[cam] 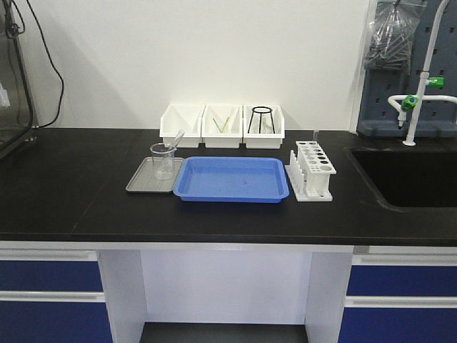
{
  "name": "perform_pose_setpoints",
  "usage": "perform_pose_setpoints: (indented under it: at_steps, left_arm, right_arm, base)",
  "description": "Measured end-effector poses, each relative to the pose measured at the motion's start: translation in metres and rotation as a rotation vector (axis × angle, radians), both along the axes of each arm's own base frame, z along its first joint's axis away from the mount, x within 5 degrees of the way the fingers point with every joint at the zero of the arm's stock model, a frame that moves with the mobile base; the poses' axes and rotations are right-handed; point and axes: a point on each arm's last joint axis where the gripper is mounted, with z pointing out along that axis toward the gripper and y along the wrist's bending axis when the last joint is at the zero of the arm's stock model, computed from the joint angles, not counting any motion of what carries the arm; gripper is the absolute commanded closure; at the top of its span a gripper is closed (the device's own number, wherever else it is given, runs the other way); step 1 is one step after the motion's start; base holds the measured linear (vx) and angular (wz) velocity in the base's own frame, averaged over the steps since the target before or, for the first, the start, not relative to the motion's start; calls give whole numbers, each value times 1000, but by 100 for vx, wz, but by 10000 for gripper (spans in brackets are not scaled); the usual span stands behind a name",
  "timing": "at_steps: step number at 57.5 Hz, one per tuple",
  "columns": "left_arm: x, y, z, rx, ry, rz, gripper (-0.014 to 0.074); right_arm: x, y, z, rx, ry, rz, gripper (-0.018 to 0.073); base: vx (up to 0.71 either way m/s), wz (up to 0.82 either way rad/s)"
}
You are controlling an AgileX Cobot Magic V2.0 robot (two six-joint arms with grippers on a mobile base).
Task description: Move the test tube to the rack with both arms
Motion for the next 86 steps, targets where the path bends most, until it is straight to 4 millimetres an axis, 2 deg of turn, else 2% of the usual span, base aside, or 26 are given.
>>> perform_pose_setpoints:
  at_steps: [30, 86]
  left_arm:
    - [0, 0, 0, 0, 0, 0, 603]
    - [0, 0, 0, 0, 0, 0, 603]
  right_arm:
    - [0, 0, 0, 0, 0, 0, 567]
    - [0, 0, 0, 0, 0, 0, 567]
  base:
    - [31, -11]
    - [41, 6]
